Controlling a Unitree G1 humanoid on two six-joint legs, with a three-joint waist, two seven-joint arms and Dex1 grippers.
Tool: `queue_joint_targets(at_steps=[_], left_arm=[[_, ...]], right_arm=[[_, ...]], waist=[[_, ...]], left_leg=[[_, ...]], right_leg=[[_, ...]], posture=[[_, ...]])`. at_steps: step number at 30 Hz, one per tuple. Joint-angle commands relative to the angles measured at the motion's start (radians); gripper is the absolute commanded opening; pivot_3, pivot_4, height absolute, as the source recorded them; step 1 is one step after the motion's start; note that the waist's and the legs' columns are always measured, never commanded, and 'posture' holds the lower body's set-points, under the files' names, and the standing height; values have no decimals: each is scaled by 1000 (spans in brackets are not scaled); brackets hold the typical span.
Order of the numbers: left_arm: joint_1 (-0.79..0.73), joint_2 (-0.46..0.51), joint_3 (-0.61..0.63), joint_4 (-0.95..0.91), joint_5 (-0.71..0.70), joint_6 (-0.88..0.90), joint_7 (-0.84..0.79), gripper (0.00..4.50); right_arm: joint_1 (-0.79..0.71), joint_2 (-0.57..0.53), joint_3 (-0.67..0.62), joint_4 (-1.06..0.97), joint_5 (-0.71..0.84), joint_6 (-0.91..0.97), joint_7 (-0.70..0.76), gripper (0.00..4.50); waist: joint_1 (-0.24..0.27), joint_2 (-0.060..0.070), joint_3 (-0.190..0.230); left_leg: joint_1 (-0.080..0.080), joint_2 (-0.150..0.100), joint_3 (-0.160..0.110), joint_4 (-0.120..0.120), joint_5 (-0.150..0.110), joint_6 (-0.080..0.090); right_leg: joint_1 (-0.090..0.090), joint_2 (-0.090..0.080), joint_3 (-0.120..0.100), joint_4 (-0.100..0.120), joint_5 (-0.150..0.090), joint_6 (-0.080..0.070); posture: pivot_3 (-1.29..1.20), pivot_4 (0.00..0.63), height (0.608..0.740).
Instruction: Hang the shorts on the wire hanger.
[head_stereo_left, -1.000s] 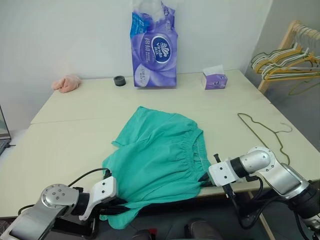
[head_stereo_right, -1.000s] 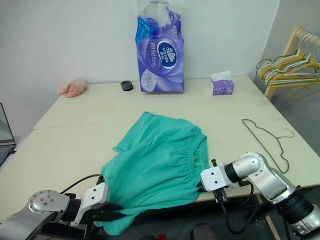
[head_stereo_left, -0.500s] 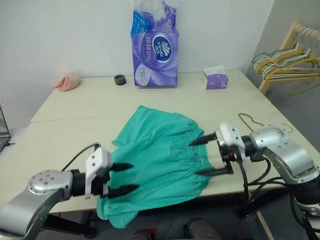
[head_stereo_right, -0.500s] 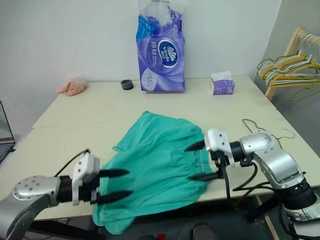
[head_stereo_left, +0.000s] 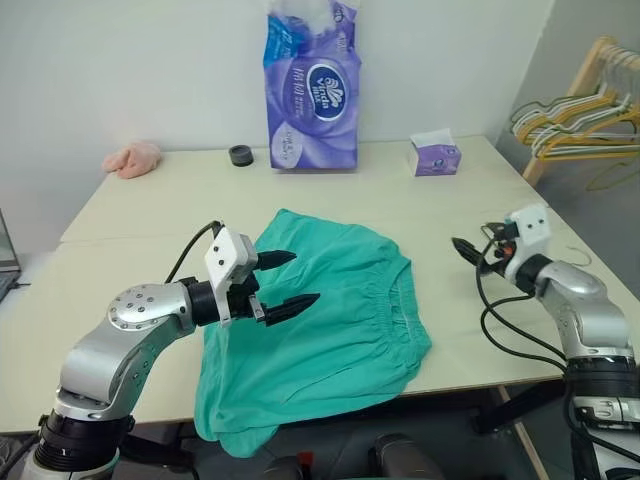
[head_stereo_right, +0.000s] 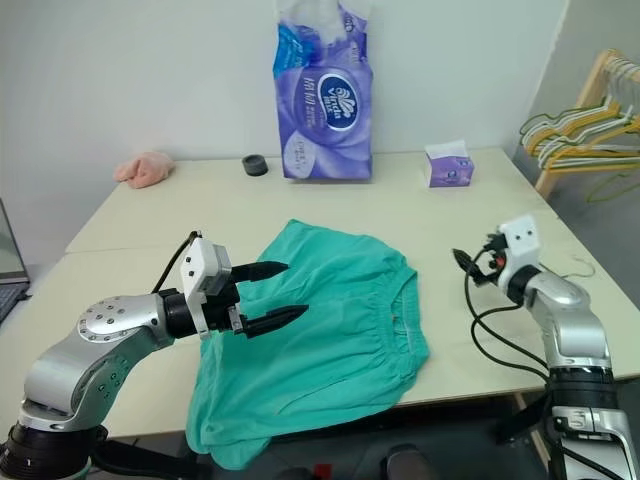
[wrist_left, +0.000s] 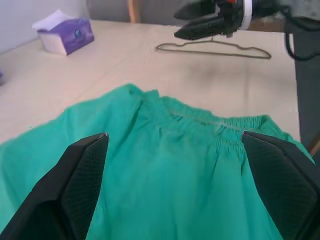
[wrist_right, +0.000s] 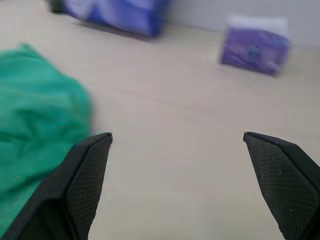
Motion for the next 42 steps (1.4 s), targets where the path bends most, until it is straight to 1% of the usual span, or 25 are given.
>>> queue_joint_targets(at_steps=[1, 4, 6, 9, 13, 16, 17, 20, 23, 24, 32, 33, 34, 39, 42], left_arm=[[-63, 18, -48, 3, -13, 5, -62, 4482], [-117, 24, -96, 34, 14, -4, -101, 4482], [-150, 22, -119, 53, 28, -12, -118, 4482], [-183, 32, -159, 81, 74, -50, -154, 4482], [-197, 25, -167, 90, 86, -57, -166, 4482], [-206, 23, -173, 84, 89, -57, -169, 4482], [-208, 24, -175, 81, 90, -56, -173, 4482], [-215, 23, -175, 71, 89, -50, -178, 4482], [-220, 23, -174, 69, 90, -50, -180, 4500], [-220, 23, -173, 68, 90, -50, -180, 4500], [-214, 27, -161, 64, 92, -51, -171, 4500], [-212, 28, -157, 65, 89, -49, -169, 4500], [-210, 29, -154, 66, 87, -47, -169, 4500], [-197, 34, -128, 83, 86, -38, -153, 4500], [-199, 21, -104, 131, 116, -54, -105, 4500]], right_arm=[[4, -19, -58, 61, -46, -7, -103, 4500], [-44, -34, -81, 190, -69, 13, -174, 4500], [-83, -51, -73, 269, -93, 8, -193, 4500], [-184, -84, -56, 448, -122, -27, -200, 4500], [-274, -106, -38, 627, -148, -84, -180, 4500], [-362, -120, -7, 792, -177, -91, -139, 4500], [-390, -121, 2, 841, -184, -89, -127, 4500], [-443, -124, 26, 953, -206, -73, -95, 4500], [-472, -123, 11, 1028, -192, -24, -89, 3872], [-476, -123, 7, 1043, -188, -10, -82, 3556], [-452, -115, -16, 1073, -178, 20, -102, 818], [-446, -114, -12, 1071, -183, 18, -101, 385], [-440, -111, -10, 1068, -187, 14, -103, 54], [-434, -98, -13, 1031, -185, -26, -107, 54], [-444, -94, 16, 956, -203, -116, -77, 54]], waist=[[-13, 0, 0], [-36, 0, 0], [-51, 1, 1], [-70, 2, 2], [-92, 2, 2], [-95, 2, 2], [-95, 2, 2], [-95, 3, 3], [-93, 2, 3], [-92, 2, 3], [-84, -4, -1], [-84, -5, -1], [-84, -5, -1], [-85, -6, -2], [-88, -6, -2]], left_leg=[[0, 0, 0, 0, 0, 0], [0, 0, 0, 0, 0, 0], [1, 0, 1, 1, 0, 0], [2, 0, 3, 1, 1, 1], [2, 2, 2, 0, 1, 1], [2, 3, 1, 0, 1, 1], [2, 3, 2, 0, 1, 1], [2, 3, 3, 0, 1, 1], [3, 2, 3, 1, 1, 1], [3, 2, 3, 1, 1, 1], [4, 2, 1, 2, 1, 1], [4, 2, 1, 2, 1, 1], [4, 2, 0, 2, 1, 1], [4, 2, 0, 2, 1, 1], [4, 2, 0, 2, 1, 1]], right_leg=[[0, 0, 0, 0, 0, 0], [1, 1, 0, 0, 0, 0], [1, 3, 1, 0, 0, 1], [2, 7, 3, 0, -2, 5], [2, 9, 3, 0, -2, 5], [2, 10, 3, 0, -2, 4], [2, 10, 4, 0, 0, 1], [2, 10, 5, 0, 0, 1], [3, 10, 5, -1, -1, 2], [4, 10, 5, -1, -1, 3], [6, 10, 3, -1, -2, 5], [6, 10, 2, -1, -2, 5], [6, 10, 2, -1, -2, 5], [6, 10, 2, -1, -2, 5], [6, 10, 2, -1, -2, 5]], posture=[[-253, 33, 740], [-259, 34, 740], [-264, 40, 740], [-264, 43, 740], [-259, 46, 740], [-257, 48, 740], [-257, 48, 740], [-252, 49, 740], [-252, 49, 740], [-252, 49, 740], [-239, 47, 740], [-240, 46, 740], [-240, 46, 740], [-245, 44, 740], [-245, 41, 740]])
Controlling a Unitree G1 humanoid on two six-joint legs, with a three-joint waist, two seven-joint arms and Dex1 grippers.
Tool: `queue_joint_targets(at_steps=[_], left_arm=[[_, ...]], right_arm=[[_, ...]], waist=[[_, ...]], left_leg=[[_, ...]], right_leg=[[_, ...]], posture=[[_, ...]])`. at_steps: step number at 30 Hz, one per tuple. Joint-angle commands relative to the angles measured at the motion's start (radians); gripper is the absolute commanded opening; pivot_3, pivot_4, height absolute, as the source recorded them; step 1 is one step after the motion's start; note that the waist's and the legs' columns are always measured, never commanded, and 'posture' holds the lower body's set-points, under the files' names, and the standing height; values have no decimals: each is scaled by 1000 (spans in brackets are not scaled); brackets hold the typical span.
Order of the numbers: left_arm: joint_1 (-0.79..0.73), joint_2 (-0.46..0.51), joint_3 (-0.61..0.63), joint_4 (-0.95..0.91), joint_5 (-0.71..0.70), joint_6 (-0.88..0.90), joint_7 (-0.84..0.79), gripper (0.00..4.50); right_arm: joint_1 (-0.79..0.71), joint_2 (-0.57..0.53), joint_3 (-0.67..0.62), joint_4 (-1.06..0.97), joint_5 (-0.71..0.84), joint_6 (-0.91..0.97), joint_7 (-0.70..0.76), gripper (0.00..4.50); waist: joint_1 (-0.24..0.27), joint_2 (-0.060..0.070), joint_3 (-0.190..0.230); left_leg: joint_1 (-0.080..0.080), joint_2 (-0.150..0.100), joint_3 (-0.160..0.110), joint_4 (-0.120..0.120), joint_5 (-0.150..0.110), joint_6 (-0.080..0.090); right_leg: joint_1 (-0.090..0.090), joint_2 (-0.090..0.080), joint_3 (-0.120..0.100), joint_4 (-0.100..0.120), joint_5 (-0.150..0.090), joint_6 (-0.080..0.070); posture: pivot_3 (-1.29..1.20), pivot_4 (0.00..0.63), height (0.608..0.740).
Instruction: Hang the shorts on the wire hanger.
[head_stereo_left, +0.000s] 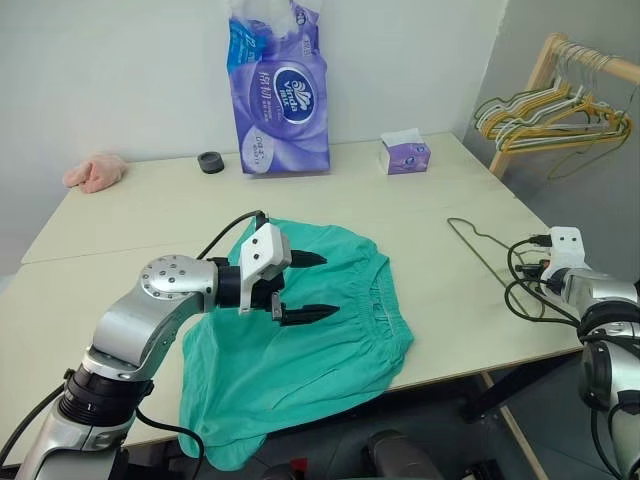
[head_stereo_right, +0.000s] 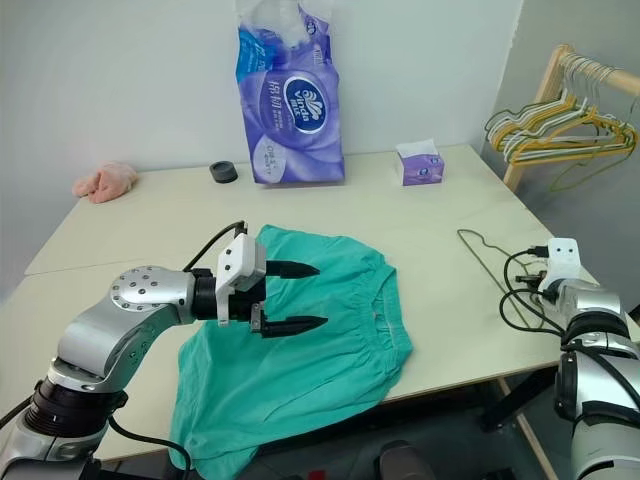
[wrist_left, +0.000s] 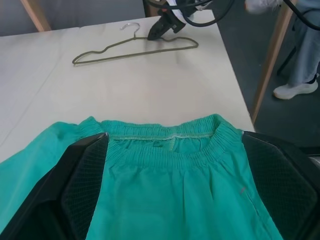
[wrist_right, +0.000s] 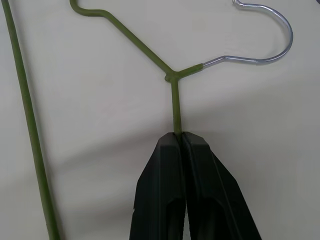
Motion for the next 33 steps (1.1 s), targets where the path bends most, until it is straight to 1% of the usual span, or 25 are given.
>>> queue_joint_targets(at_steps=[1, 3, 5, 7, 11, 15, 17, 20, 23, 27, 30, 33], left_arm=[[-15, -9, 64, 60, 42, -30, 73, 4500], [-33, -19, 93, 116, 60, -45, 113, 4500], [-46, -19, 124, 153, 49, -42, 119, 4500], [-59, -15, 147, 188, 44, -44, 123, 4500], [-100, -11, 186, 272, 46, -45, 131, 4500], [-155, 4, 209, 367, 37, -31, 109, 4500], [-173, 27, 205, 393, 21, -8, 58, 4500], [-176, 67, 179, 404, -5, 49, -28, 4500], [-153, 100, 139, 387, 6, 69, -92, 4500], [-154, 86, 107, 396, 38, 59, -88, 4500], [-141, 81, 89, 376, 29, 80, -105, 4500], [-101, 95, 61, 341, 26, 89, -143, 4500]], right_arm=[[1, 9, 38, -92, -23, -89, 36, 54], [3, 10, 67, -189, -31, -138, 74, 54], [19, 12, 93, -310, -38, -166, 103, 54], [53, 19, 119, -459, -39, -172, 135, 54], [123, 36, 177, -729, -45, -188, 190, 54], [155, 34, 266, -908, -88, -290, 252, 54], [160, 28, 318, -974, -117, -376, 294, 54], [155, 25, 375, -1035, -160, -481, 329, 54], [132, 41, 405, -1069, -180, -552, 345, 54], [106, 64, 440, -1105, -185, -615, 373, 54], [85, 80, 454, -1115, -191, -645, 384, 54], [65, 90, 468, -1125, -197, -680, 400, 54]], waist=[[-2, 1, 0], [-7, 4, 2], [-14, 7, 4], [-17, 8, 4], [-15, 8, 4], [-8, 8, 4], [-7, 8, 4], [-9, 8, 4], [-8, 8, 4], [-6, 8, 5], [-6, 8, 5], [-8, 8, 5]], left_leg=[[0, 0, 0, 0, 0, 0], [0, 0, 1, 0, 0, 0], [-1, 0, 2, -1, 0, 0], [-3, 1, 1, -1, 0, 0], [-4, 1, -3, -2, 0, 0], [-4, 0, -4, -1, 0, 0], [-4, -1, -3, -1, 0, 0], [-4, -1, -3, -1, 0, 0], [-4, -1, -4, -1, 0, 0], [-4, -1, -4, -1, 0, 0], [-4, -1, -5, -1, 0, 0], [-4, -1, -5, -1, 0, 0]], right_leg=[[0, 0, 0, 0, 0, 0], [-1, 0, 1, 0, 0, 0], [-3, 0, 2, 1, 0, 0], [-6, -1, 2, 2, 0, 0], [-6, -4, -3, 2, 2, -3], [-6, -6, -4, 2, 2, -3], [-6, -7, -4, 2, 2, -2], [-6, -7, -4, 2, 3, -2], [-6, -7, -5, 2, 3, -2], [-6, -8, -5, 2, 3, -3], [-6, -8, -5, 2, 3, -3], [-6, -8, -5, 2, 3, -4]], posture=[[-246, 40, 740], [-248, 39, 740], [-252, 37, 740], [-259, 37, 740], [-267, 39, 740], [-270, 39, 740], [-270, 40, 740], [-268, 40, 740], [-271, 40, 740], [-271, 39, 740], [-275, 40, 740], [-277, 43, 740]])
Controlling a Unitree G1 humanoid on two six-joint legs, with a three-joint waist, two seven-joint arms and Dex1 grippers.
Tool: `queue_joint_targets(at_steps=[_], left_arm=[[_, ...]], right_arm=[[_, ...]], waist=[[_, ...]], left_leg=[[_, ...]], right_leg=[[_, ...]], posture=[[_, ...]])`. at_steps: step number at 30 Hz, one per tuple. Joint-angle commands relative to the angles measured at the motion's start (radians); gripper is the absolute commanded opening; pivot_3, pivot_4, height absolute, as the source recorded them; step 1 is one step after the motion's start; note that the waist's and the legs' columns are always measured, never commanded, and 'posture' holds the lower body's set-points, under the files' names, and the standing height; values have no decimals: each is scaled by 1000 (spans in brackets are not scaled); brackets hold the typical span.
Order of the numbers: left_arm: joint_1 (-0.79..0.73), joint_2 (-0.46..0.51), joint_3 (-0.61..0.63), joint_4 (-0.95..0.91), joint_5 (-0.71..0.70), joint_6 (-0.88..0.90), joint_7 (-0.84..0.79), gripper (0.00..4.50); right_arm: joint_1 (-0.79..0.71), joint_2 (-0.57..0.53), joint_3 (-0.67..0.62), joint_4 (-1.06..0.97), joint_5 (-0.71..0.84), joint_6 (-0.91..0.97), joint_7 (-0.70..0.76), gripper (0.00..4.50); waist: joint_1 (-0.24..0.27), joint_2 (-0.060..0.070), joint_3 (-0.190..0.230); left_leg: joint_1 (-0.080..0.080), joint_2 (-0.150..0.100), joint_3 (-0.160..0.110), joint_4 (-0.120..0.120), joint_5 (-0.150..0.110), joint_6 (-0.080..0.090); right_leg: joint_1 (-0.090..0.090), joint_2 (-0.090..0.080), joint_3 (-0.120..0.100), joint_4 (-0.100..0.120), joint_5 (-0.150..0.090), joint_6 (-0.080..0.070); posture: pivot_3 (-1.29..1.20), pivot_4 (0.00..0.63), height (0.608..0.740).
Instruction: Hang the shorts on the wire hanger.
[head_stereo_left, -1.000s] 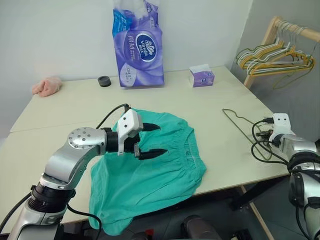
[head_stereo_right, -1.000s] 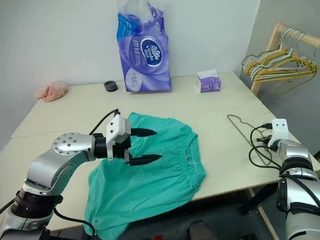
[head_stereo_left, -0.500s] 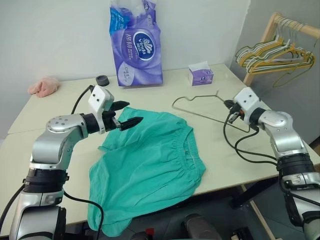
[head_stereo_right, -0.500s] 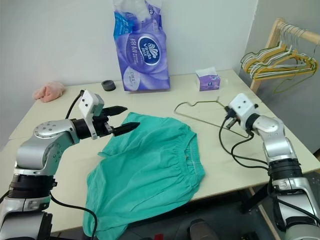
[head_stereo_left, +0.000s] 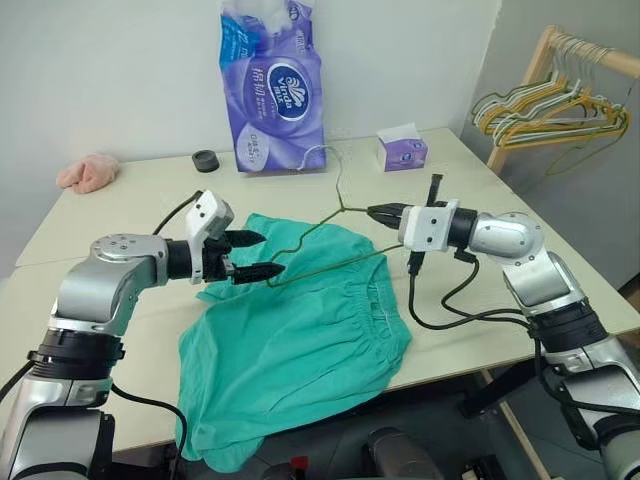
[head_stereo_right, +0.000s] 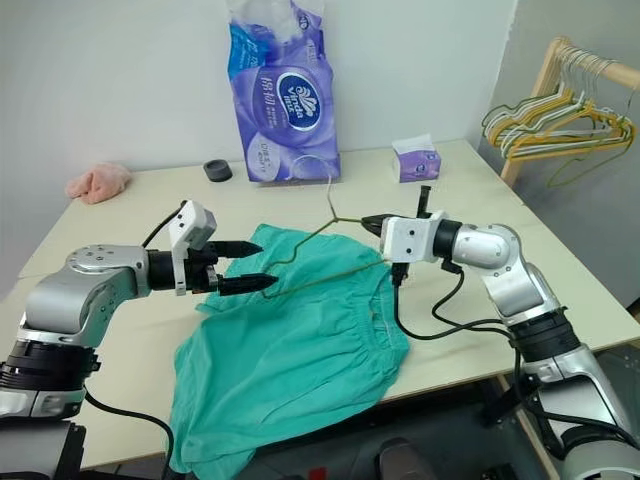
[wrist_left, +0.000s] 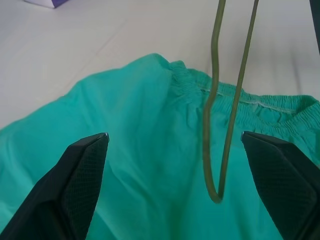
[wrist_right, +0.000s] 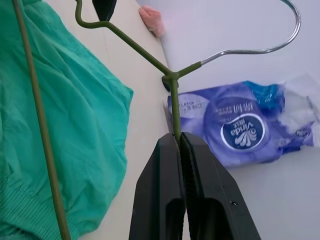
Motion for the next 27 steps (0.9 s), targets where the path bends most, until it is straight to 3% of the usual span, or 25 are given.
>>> queue_joint_targets(at_steps=[1, 9, 12, 24, 27], left_arm=[[33, 20, -23, -59, -8, 9, -45, 4500], [72, 16, -31, -111, -21, 37, -70, 4500], [75, 10, -28, -105, -18, 40, -62, 3867], [110, 7, -51, -137, -7, 21, -66, 177], [111, 5, -47, -137, -9, 19, -62, 54]], right_arm=[[-40, 8, 2, -44, -1, -47, 18, 54], [-48, 30, 4, -58, 10, -51, 37, 54], [-47, 37, 0, -64, 16, -46, 39, 0], [-43, 55, -10, -89, 23, -15, 33, 0], [-42, 51, -2, -92, 4, -27, 30, 0]], waist=[[-1, 0, 0], [2, 0, 0], [1, 0, 0], [2, 0, 0], [2, 0, 0]], left_leg=[[0, 0, 0, 0, 0, 0], [0, 0, 0, 0, 0, 0], [0, 0, 0, 0, 0, 0], [0, 0, 0, 0, 0, 0], [0, 0, 0, 0, 0, 0]], right_leg=[[0, 0, 0, 0, 0, 0], [0, 0, 0, 0, 0, 0], [0, 0, 0, 0, 0, 0], [0, 0, 0, 0, 0, 0], [0, 0, 0, 0, 0, 0]], posture=[[-277, 43, 740], [-273, 44, 740], [-273, 44, 740], [-276, 50, 740], [-276, 50, 740]])
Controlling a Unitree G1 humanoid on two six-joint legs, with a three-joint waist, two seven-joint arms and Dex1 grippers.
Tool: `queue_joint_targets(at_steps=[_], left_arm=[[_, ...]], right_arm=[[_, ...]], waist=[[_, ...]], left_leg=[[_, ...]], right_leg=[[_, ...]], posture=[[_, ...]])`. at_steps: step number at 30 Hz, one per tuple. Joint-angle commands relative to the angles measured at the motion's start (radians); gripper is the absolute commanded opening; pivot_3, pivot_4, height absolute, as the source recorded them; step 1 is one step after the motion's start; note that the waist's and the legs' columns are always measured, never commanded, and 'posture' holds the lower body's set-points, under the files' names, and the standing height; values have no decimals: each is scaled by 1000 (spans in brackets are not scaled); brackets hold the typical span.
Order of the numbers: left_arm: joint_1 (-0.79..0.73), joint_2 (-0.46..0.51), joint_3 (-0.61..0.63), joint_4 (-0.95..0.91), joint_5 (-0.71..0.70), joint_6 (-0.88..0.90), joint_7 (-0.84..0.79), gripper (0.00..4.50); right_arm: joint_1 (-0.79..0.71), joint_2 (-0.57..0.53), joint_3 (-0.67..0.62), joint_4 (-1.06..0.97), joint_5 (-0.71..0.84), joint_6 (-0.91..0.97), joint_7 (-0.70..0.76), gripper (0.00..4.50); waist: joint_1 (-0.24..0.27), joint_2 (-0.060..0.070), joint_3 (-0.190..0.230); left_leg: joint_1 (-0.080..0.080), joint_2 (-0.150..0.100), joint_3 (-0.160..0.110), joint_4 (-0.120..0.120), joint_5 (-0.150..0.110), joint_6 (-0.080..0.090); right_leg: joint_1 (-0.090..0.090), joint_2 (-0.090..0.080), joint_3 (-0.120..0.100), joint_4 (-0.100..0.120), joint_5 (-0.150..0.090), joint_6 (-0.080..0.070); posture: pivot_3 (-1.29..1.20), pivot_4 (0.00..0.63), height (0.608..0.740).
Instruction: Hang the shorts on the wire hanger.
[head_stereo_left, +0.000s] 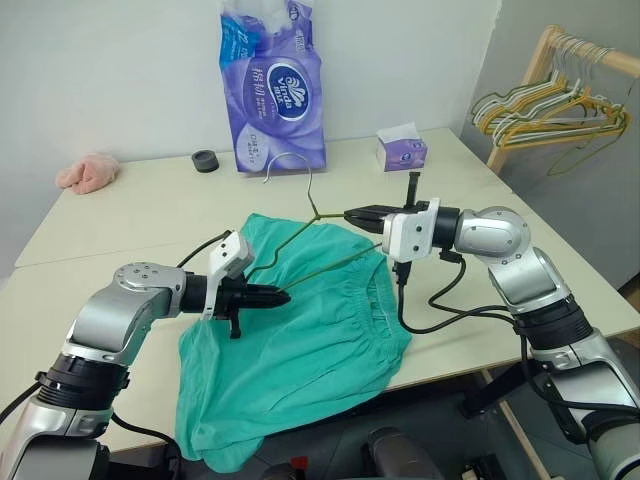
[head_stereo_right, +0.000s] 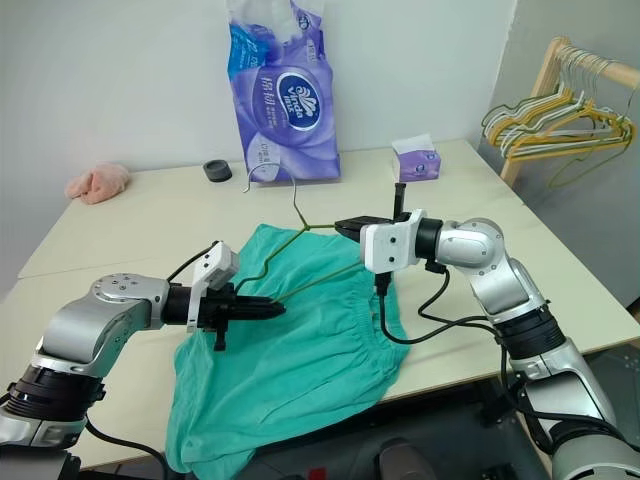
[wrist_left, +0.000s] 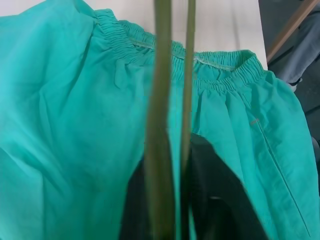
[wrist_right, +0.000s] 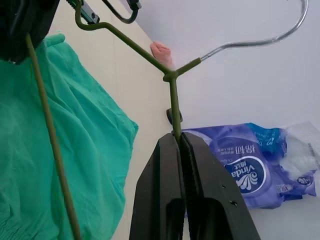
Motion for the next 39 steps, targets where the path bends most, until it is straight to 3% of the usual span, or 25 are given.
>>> queue_joint_targets(at_steps=[1, 5, 6, 11, 18, 25, 35, 39], left_arm=[[-5, 2, 20, -26, -4, -15, 5, 54], [-4, 2, 22, -27, -4, -13, 9, 54], [-2, 2, 23, -27, -3, -13, 11, 0], [8, 7, 26, -37, -1, -14, 23, 0], [73, 88, 7, -107, 80, -111, 9, 0], [48, 109, -10, -99, 154, -210, 12, 0], [54, 137, -38, -112, 244, -295, -2, 0], [56, 133, -36, -113, 254, -299, -4, 0]], right_arm=[[-24, -3, -14, -42, -2, -22, -4, 0], [-7, -18, -5, -47, -14, -51, 4, 0], [0, -23, -5, -50, -14, -54, 6, 518], [30, -53, -14, -88, 26, -19, 59, 2098], [74, -137, -122, -245, 209, 525, 135, 4475], [89, -225, -39, -342, 282, 796, 277, 4475], [5, -183, 127, -199, 198, 784, 346, 4475], [-16, -158, 165, -136, 168, 778, 358, 3600]], waist=[[0, 0, 0], [0, 0, 0], [0, 0, 0], [0, 0, 0], [1, 0, 0], [3, 1, 1], [1, 0, 1], [1, 0, 1]], left_leg=[[0, 0, 0, 0, 0, 0], [0, 0, 0, 0, 0, 0], [0, 0, 0, 0, 0, 0], [0, 0, 0, 0, 0, 0], [0, 0, 0, 0, 0, 0], [0, 0, 0, 0, 0, 0], [0, 0, 0, 0, 0, 0], [0, 0, 0, -1, 0, 0]], right_leg=[[0, 0, 0, 0, 0, 0], [0, 0, 0, 0, 0, 0], [0, 0, 0, 0, 0, 0], [0, 0, 0, 0, 0, 0], [0, 0, 0, 0, 0, 0], [0, 0, 0, -1, -3, 4], [0, -1, -1, -1, -3, 5], [0, -1, -1, -1, -3, 5]], posture=[[-276, 50, 740], [-276, 49, 740], [-276, 49, 740], [-275, 47, 740], [-281, 47, 740], [-284, 42, 740], [-267, 27, 740], [-265, 22, 740]])
